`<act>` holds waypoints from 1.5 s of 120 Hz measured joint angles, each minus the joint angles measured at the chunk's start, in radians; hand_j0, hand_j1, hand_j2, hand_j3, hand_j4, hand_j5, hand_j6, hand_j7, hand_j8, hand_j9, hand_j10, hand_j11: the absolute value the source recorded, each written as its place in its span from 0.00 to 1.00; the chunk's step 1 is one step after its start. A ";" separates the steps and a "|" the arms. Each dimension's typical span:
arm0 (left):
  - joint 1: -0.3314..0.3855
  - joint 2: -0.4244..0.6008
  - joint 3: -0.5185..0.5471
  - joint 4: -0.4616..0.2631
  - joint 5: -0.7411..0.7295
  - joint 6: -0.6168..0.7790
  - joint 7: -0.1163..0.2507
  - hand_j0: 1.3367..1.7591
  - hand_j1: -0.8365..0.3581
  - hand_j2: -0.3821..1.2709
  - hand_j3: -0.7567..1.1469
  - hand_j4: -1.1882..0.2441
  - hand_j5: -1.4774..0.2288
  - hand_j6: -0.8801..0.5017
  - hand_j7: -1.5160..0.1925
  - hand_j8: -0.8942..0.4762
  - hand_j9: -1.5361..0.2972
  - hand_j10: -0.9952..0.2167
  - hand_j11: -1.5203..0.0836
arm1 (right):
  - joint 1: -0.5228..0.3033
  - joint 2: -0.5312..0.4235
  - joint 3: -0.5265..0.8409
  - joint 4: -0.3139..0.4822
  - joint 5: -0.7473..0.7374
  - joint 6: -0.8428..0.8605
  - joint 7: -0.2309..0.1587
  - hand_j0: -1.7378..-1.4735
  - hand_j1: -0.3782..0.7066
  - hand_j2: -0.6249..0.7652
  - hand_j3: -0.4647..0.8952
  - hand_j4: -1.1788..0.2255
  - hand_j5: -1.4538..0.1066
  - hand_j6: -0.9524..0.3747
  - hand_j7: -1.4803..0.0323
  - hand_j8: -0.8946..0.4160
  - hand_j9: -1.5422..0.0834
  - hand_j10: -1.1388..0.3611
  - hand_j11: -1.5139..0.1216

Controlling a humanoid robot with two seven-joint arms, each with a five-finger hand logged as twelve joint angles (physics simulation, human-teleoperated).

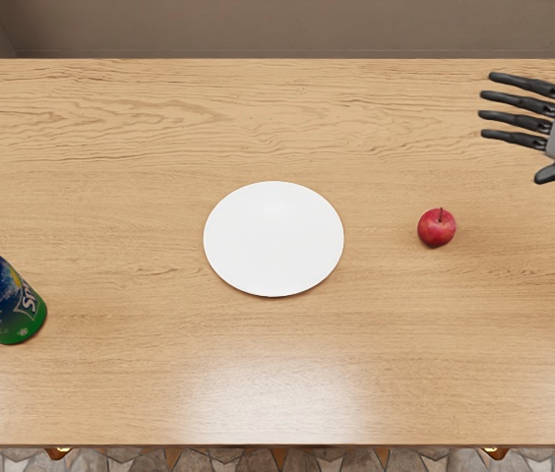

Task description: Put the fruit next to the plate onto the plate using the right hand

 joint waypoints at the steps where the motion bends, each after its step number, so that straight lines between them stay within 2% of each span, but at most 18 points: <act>1: 0.000 0.000 0.000 0.000 0.000 0.000 0.000 0.76 0.99 0.23 0.40 0.83 0.87 0.64 0.89 0.65 0.84 0.82 0.95 | -0.001 0.000 0.001 0.000 0.000 0.000 0.000 0.30 0.06 0.45 0.34 0.82 0.91 0.70 0.95 0.66 0.93 0.74 0.90; 9: 0.000 0.000 0.000 0.000 0.000 0.000 0.000 0.76 0.99 0.23 0.40 0.83 0.87 0.64 0.89 0.65 0.84 0.82 0.95 | -0.004 -0.002 0.007 0.007 -0.003 0.000 0.000 0.30 0.06 0.45 0.34 0.82 0.91 0.70 0.95 0.66 0.93 0.74 0.90; 15: 0.000 0.000 0.000 0.000 0.000 0.000 0.000 0.76 0.99 0.23 0.40 0.83 0.87 0.64 0.89 0.65 0.84 0.82 0.95 | -0.006 -0.002 0.011 0.047 -0.012 0.000 0.000 0.30 0.06 0.45 0.34 0.82 0.91 0.70 0.95 0.66 0.92 0.74 0.90; 29: 0.000 0.000 0.000 0.000 0.000 0.000 0.000 0.76 0.99 0.23 0.40 0.83 0.87 0.64 0.89 0.65 0.84 0.82 0.95 | -0.013 0.017 0.015 0.247 -0.224 -0.018 0.000 0.30 0.08 0.44 0.34 0.81 0.89 0.69 0.94 0.65 0.91 0.73 0.89; 45: 0.000 0.000 0.000 0.000 0.000 0.000 0.000 0.76 0.99 0.23 0.40 0.83 0.87 0.64 0.89 0.65 0.84 0.82 0.95 | -0.035 0.059 0.011 0.399 -0.509 -0.242 0.000 0.30 0.10 0.44 0.34 0.79 0.87 0.67 0.92 0.63 0.89 0.71 0.87; 56: 0.000 0.000 0.000 0.000 0.000 0.000 0.000 0.76 0.99 0.23 0.40 0.83 0.87 0.64 0.89 0.65 0.84 0.82 0.95 | -0.046 0.067 -0.073 0.440 -0.706 -0.421 0.000 0.30 0.11 0.44 0.34 0.79 0.87 0.66 0.91 0.63 0.89 0.71 0.87; 65: 0.000 0.000 0.000 0.000 0.000 0.000 0.000 0.76 0.99 0.23 0.40 0.83 0.87 0.64 0.89 0.65 0.84 0.82 0.95 | -0.039 0.067 -0.169 0.454 -0.802 -0.515 0.000 0.30 0.12 0.44 0.34 0.78 0.86 0.66 0.91 0.62 0.88 0.71 0.86; 75: 0.000 0.000 0.000 0.000 0.000 0.000 0.000 0.76 0.99 0.23 0.40 0.83 0.87 0.64 0.89 0.65 0.84 0.82 0.95 | 0.018 0.068 -0.312 0.446 -0.867 -0.581 0.000 0.30 0.13 0.44 0.34 0.77 0.86 0.65 0.90 0.61 0.88 0.70 0.85; 90: 0.000 0.000 0.000 0.000 0.000 0.000 0.000 0.76 0.99 0.23 0.40 0.83 0.87 0.64 0.89 0.65 0.84 0.82 0.95 | 0.151 0.068 -0.562 0.403 -0.935 -0.706 0.000 0.30 0.14 0.44 0.34 0.76 0.84 0.64 0.89 0.60 0.86 0.69 0.84; 103: 0.000 0.000 0.000 0.000 0.000 0.000 0.000 0.76 0.99 0.23 0.40 0.83 0.87 0.64 0.89 0.65 0.84 0.82 0.95 | 0.257 0.077 -0.708 0.338 -0.953 -0.743 0.000 0.30 0.15 0.43 0.34 0.76 0.84 0.63 0.88 0.59 0.86 0.68 0.84; 113: 0.000 0.000 0.000 0.000 0.000 0.000 0.000 0.76 0.99 0.23 0.40 0.83 0.87 0.64 0.89 0.65 0.84 0.82 0.95 | 0.305 0.089 -0.774 0.298 -0.960 -0.789 0.000 0.30 0.16 0.43 0.34 0.75 0.83 0.62 0.87 0.58 0.85 0.67 0.83; 125: 0.000 0.000 0.000 0.000 0.000 0.000 0.000 0.76 0.99 0.23 0.40 0.83 0.87 0.64 0.89 0.65 0.84 0.82 0.95 | 0.333 0.108 -0.850 0.278 -0.973 -0.919 0.000 0.30 0.19 0.43 0.34 0.73 0.81 0.60 0.85 0.57 0.83 0.66 0.81; 140: 0.000 0.000 0.000 0.000 0.000 0.000 0.000 0.76 0.99 0.23 0.40 0.83 0.87 0.64 0.89 0.65 0.84 0.82 0.95 | 0.345 0.176 -0.929 0.231 -0.996 -1.043 0.000 0.30 0.21 0.43 0.34 0.72 0.79 0.59 0.83 0.55 0.81 0.65 0.79; 150: 0.000 0.000 0.000 0.000 0.000 0.000 0.000 0.76 0.99 0.23 0.40 0.83 0.87 0.64 0.89 0.65 0.84 0.82 0.95 | 0.347 0.203 -0.965 0.195 -1.001 -1.073 0.000 0.30 0.23 0.42 0.34 0.71 0.78 0.57 0.82 0.54 0.80 0.63 0.78; 180: 0.000 0.000 0.000 0.000 0.000 0.000 0.000 0.76 0.99 0.23 0.40 0.83 0.87 0.64 0.89 0.65 0.84 0.82 0.95 | 0.353 0.251 -0.992 0.148 -0.993 -1.086 0.000 0.30 0.37 0.41 0.34 0.61 0.67 0.48 0.71 0.44 0.70 0.55 0.67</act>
